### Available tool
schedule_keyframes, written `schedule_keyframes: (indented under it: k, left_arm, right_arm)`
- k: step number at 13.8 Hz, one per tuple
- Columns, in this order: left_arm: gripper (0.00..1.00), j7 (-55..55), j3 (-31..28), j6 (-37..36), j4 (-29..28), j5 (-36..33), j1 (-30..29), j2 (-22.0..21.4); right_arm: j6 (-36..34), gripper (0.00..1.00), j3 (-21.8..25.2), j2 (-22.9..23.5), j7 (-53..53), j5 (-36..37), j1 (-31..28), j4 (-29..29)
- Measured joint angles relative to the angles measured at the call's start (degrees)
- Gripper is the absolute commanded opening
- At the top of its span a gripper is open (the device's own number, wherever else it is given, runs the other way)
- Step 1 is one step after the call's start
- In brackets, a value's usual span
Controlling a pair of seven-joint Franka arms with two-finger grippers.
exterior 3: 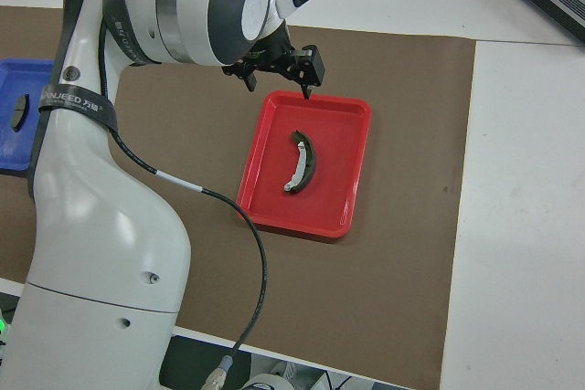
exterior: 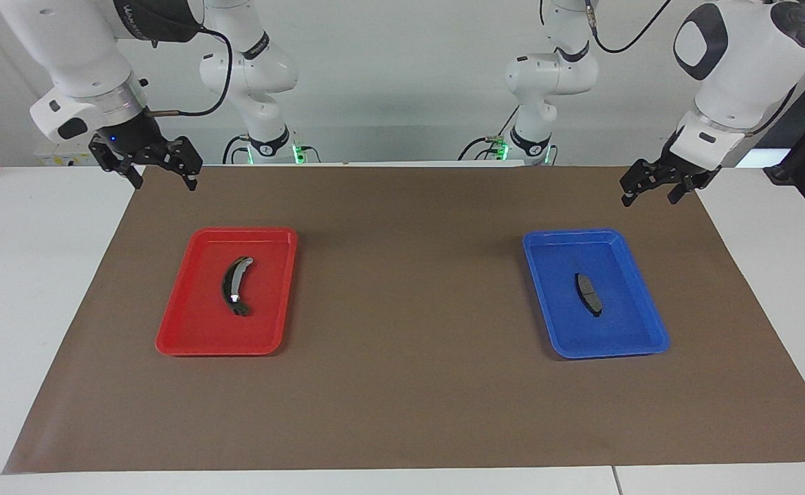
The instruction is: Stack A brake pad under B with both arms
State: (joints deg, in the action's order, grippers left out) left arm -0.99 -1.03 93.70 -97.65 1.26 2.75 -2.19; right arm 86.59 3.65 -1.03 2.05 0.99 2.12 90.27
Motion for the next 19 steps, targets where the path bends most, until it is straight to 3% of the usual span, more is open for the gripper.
schedule_keyframes:
  k: [12,15,19]
  left_arm:
    - [1.0,-0.1,0.0,3.7,-1.1,0.0,0.0,0.0]
    - [1.0,-0.1,0.0,13.1,-7.8,0.0,0.0,0.4]
    - [0.99,0.0,0.1,26.4,-18.1,0.0,0.0,3.3]
  right_arm:
    - [0.0,0.99,0.0,0.0,0.0,0.0,0.0,0.2]
    - [4.0,0.99,0.0,-0.4,0.0,0.0,0.0,2.4]
    - [15.6,0.99,-0.1,-3.0,-0.4,-0.3,0.1,13.8]
